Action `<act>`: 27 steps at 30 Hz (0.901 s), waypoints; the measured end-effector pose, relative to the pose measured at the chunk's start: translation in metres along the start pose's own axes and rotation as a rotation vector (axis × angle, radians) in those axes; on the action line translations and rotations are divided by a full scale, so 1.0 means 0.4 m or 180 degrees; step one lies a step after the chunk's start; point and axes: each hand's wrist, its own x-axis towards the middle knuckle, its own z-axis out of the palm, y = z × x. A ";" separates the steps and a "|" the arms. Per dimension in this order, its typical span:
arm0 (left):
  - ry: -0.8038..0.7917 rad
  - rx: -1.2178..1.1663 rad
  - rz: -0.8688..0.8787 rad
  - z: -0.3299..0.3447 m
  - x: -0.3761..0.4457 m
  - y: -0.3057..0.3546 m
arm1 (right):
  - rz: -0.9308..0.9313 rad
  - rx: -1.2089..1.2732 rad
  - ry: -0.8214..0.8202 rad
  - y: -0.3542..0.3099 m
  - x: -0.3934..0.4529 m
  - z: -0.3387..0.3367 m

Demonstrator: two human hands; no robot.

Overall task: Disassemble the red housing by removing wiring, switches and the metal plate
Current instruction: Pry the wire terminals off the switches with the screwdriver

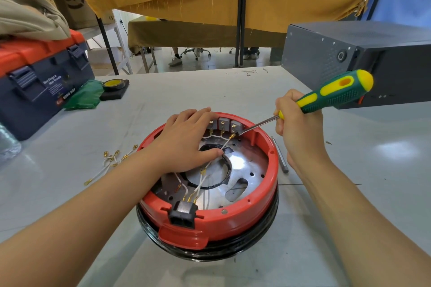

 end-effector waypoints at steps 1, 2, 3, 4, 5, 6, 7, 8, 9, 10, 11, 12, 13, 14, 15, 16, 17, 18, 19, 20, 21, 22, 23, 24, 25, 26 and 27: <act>0.0008 0.0000 0.0004 0.001 0.000 0.000 | 0.0000 0.0015 0.0006 0.001 0.000 0.000; 0.0014 0.0002 0.0008 0.001 0.000 0.000 | -0.0012 0.0006 -0.0007 0.002 0.000 0.000; 0.0017 -0.0001 0.0008 0.002 0.000 0.000 | -0.0033 -0.0031 -0.0043 0.002 0.001 -0.002; 0.0021 -0.0005 0.0005 0.002 0.000 -0.001 | -0.0065 -0.0083 -0.0095 0.002 0.002 -0.004; 0.0025 -0.0006 0.0004 0.002 0.000 -0.001 | -0.0107 -0.0128 -0.0156 0.001 0.004 -0.006; 0.0027 -0.0001 0.0004 0.002 0.000 -0.001 | -0.0151 -0.0155 -0.0212 0.001 0.006 -0.009; 0.0026 0.0004 0.0005 0.002 0.000 -0.001 | -0.0185 -0.0163 -0.0256 0.000 0.008 -0.012; 0.0025 0.0009 0.0006 0.002 0.000 0.000 | -0.0204 -0.0154 -0.0290 0.000 0.010 -0.014; 0.0028 0.0012 0.0005 0.002 -0.001 -0.001 | -0.0211 -0.0140 -0.0321 -0.001 0.012 -0.016; 0.0030 0.0014 0.0005 0.001 -0.001 -0.001 | -0.0212 -0.0135 -0.0350 -0.001 0.013 -0.017; 0.0029 0.0015 0.0004 0.001 -0.001 -0.001 | -0.0219 -0.0142 -0.0381 -0.001 0.013 -0.018; 0.0026 0.0015 0.0002 0.001 -0.002 -0.001 | -0.0236 -0.0152 -0.0413 -0.002 0.013 -0.019; 0.0024 0.0013 -0.0001 0.002 -0.002 -0.001 | -0.0263 -0.0167 -0.0449 -0.002 0.013 -0.020; 0.0022 0.0012 -0.0003 0.002 -0.001 -0.001 | -0.0296 -0.0189 -0.0489 -0.003 0.013 -0.022; 0.0020 0.0010 -0.0003 0.002 -0.001 0.000 | -0.0324 -0.0210 -0.0532 -0.004 0.013 -0.023; 0.0017 0.0011 -0.0002 0.002 -0.001 0.001 | -0.0333 -0.0221 -0.0572 -0.005 0.014 -0.025; 0.0014 0.0012 -0.0001 0.002 -0.001 0.001 | -0.0319 -0.0221 -0.0604 -0.006 0.014 -0.026; 0.0012 0.0015 0.0000 0.002 -0.001 0.001 | -0.0288 -0.0210 -0.0620 -0.006 0.015 -0.027; 0.0011 0.0017 0.0001 0.001 -0.001 0.001 | -0.0246 -0.0190 -0.0615 -0.005 0.016 -0.027; 0.0009 0.0016 0.0001 0.001 -0.001 0.001 | -0.0194 -0.0156 -0.0589 -0.004 0.017 -0.026; 0.0008 0.0012 0.0003 0.001 -0.001 0.002 | -0.0136 -0.0107 -0.0547 -0.003 0.016 -0.024; 0.0010 0.0004 0.0005 0.000 -0.001 0.002 | -0.0084 -0.0048 -0.0496 -0.002 0.016 -0.022; 0.0011 -0.0004 0.0008 0.001 -0.001 0.003 | -0.0041 0.0022 -0.0443 0.000 0.015 -0.019; 0.0012 -0.0010 0.0012 0.000 0.000 0.004 | -0.0005 0.0089 -0.0388 0.002 0.015 -0.016; 0.0015 -0.0017 0.0014 0.000 0.000 0.004 | 0.0022 0.0139 -0.0336 0.003 0.015 -0.013; 0.0023 -0.0028 0.0014 0.000 0.000 0.004 | 0.0041 0.0163 -0.0293 0.003 0.014 -0.012; 0.0033 -0.0043 0.0015 0.000 0.000 0.004 | 0.0055 0.0171 -0.0258 0.003 0.015 -0.010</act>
